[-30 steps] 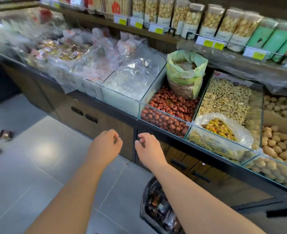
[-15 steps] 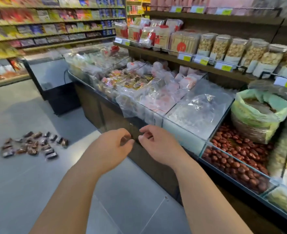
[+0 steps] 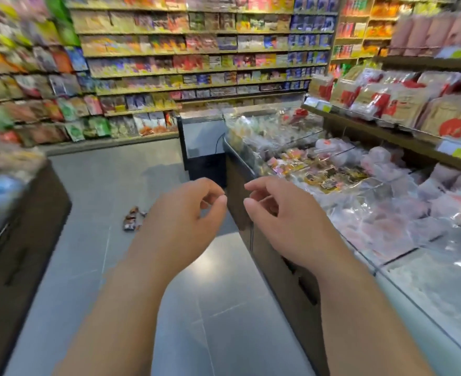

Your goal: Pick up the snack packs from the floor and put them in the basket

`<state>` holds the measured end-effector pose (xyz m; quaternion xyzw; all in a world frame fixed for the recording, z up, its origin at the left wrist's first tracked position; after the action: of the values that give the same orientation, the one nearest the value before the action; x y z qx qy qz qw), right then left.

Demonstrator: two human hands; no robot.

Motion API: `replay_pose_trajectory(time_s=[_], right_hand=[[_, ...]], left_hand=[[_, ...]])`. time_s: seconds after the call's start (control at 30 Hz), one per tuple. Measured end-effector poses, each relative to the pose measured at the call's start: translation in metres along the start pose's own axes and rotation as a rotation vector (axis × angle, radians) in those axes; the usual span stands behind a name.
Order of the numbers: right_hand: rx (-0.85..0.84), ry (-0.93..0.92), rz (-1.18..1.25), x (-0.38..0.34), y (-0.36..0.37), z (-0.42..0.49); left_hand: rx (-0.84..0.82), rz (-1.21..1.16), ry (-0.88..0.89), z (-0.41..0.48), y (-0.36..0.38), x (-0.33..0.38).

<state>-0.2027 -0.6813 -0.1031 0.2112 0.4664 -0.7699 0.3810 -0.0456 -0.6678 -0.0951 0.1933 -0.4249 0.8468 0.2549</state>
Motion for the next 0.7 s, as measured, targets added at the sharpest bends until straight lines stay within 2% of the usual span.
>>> replay_pose_trajectory(time_s=[0.23, 0.37, 0.53, 0.7], right_hand=[[-0.058, -0.122, 0.104, 0.018, 0.008, 0.069], [-0.196, -0.144, 0.074, 0.039, 0.033, 0.092], [-0.466, -0.202, -0.042, 0.052, 0.072, 0.112], [-0.517, -0.261, -0.079, 0.045, 0.129, 0.145]], left_hand=[[0.2, 0.044, -0.113, 0.04, 0.011, -0.005], [0.206, 0.139, -0.242, 0.05, 0.024, -0.029], [0.18, 0.166, -0.326, 0.065, 0.024, -0.062], [0.147, 0.187, -0.379, 0.092, 0.022, -0.117]])
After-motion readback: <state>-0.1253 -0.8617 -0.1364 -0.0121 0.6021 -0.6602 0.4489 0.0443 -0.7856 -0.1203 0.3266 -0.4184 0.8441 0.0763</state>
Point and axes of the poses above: each hand's wrist, its own z-axis towards the middle knuckle, its own y-axis out of the palm, x = y × z, the point moved 4 cm from there along z, towards the middle knuckle, and after that the axes turned 14 degrees about x, right-handed, at the moved point
